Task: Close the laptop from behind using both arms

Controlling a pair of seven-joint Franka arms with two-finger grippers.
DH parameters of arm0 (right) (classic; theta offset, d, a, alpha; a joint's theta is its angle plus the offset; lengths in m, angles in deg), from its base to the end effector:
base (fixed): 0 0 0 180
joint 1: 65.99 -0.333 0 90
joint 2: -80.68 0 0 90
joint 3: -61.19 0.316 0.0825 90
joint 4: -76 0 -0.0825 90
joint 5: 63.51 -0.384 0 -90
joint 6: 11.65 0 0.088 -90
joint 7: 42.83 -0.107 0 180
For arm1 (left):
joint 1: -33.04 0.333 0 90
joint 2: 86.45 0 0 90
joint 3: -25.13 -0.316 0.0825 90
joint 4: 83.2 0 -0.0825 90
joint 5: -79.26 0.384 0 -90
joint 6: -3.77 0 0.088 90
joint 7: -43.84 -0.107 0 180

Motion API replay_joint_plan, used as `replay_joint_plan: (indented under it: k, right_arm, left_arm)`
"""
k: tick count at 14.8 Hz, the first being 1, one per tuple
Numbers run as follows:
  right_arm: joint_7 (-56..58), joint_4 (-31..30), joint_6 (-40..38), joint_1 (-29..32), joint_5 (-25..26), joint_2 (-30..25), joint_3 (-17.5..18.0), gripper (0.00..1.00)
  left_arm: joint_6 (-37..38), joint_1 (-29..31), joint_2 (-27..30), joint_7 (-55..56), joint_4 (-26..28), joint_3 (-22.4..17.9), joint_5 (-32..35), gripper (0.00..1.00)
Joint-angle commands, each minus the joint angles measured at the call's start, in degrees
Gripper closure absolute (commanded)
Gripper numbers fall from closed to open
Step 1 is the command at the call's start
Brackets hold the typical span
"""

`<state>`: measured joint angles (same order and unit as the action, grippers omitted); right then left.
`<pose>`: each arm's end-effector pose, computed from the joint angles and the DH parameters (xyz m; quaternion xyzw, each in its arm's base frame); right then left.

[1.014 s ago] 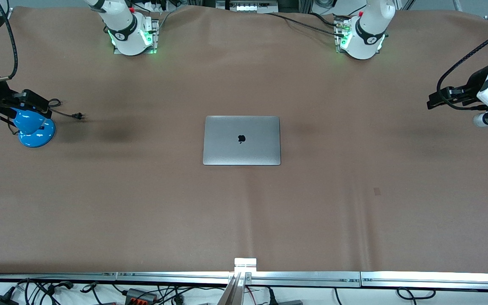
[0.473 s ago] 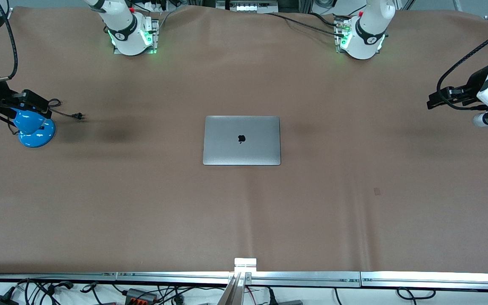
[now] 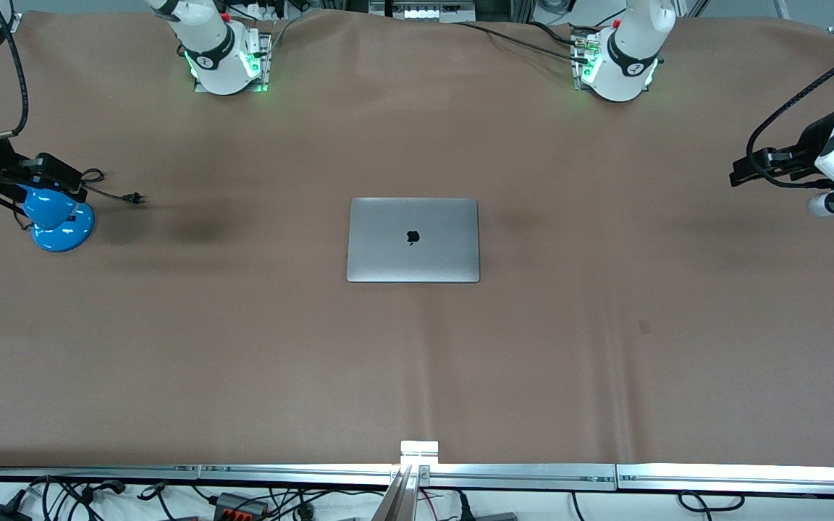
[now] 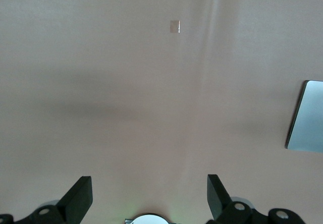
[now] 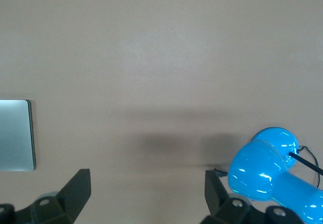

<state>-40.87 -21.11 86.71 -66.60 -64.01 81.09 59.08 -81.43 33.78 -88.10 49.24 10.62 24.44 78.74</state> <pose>0.5656 -0.0139 0.5742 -1.0000 -0.0034 -0.0075 0.0040 0.5491 0.0126 0.5710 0.9942 0.0594 -0.0896 0.0013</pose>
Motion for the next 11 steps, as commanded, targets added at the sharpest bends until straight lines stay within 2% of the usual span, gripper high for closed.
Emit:
replay_joint_plan:
  k: [1, 11]
  right_arm:
    - [-0.2, -1.5, -0.4, 1.6, 0.6, -1.3, 1.6, 0.0]
    - [-0.5, -1.8, -1.5, 1.6, 0.5, -1.4, 1.6, 0.0]
  left_arm:
    - [1.0, 0.3, 0.2, -0.6, -0.7, 0.2, 0.0, 0.0]
    - [1.4, 0.3, 0.2, -0.6, -0.7, 0.2, 0.0, 0.0]
